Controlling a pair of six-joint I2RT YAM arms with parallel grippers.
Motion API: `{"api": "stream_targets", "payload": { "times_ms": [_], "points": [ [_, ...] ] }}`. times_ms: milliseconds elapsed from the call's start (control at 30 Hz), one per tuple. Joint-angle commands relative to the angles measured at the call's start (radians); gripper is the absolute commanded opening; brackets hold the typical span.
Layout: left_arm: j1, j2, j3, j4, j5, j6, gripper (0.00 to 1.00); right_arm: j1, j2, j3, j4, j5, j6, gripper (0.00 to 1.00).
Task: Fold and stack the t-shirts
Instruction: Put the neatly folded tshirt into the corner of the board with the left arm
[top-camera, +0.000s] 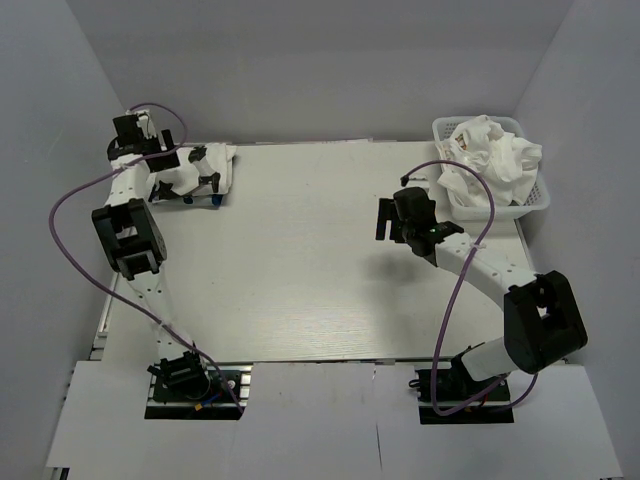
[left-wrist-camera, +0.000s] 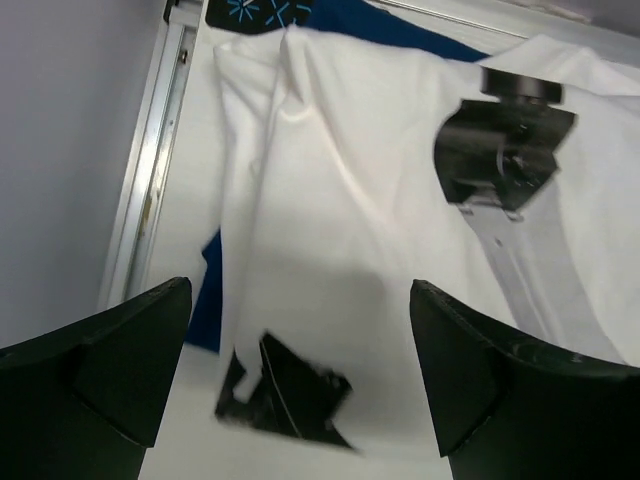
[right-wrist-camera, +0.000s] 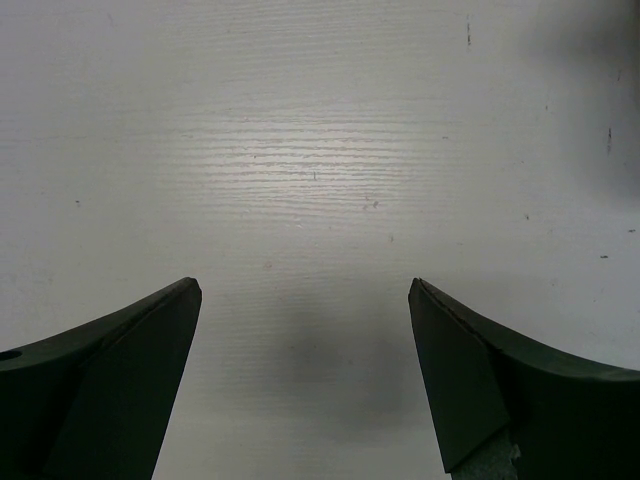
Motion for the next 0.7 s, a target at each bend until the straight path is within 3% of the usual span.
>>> {"api": "stream_targets", "payload": {
  "times_ms": [0,67,167,233,433,567,667],
  "points": [
    [-0.006,-0.214,-0.089,0.012,0.017,-0.138,1.00,0.002,-0.046,-0.024,0.049,0.001,0.012,0.90],
    [-0.018,-0.322,-0.172,0.085,0.075,-0.195,1.00,-0.001,-0.072,-0.036,0.063,-0.003,0.021,0.90],
    [-0.027,-0.493,-0.459,0.227,0.133,-0.334,1.00,-0.001,-0.114,-0.080,0.116,-0.021,0.032,0.90],
    [-0.049,-0.572,-0.563,0.272,0.174,-0.425,1.00,-0.001,-0.158,-0.125,0.141,-0.040,0.045,0.90],
    [-0.204,-0.913,-0.982,0.390,0.173,-0.545,1.00,0.004,-0.269,-0.186,0.172,-0.095,0.055,0.90],
    [-0.268,-1.038,-1.281,0.600,0.323,-0.651,1.00,-0.002,-0.339,-0.261,0.182,-0.114,0.113,0.90],
    [-0.299,-1.060,-1.297,0.547,0.285,-0.651,1.00,-0.002,-0.382,-0.318,0.213,-0.140,0.121,0.90]
  ]
}}
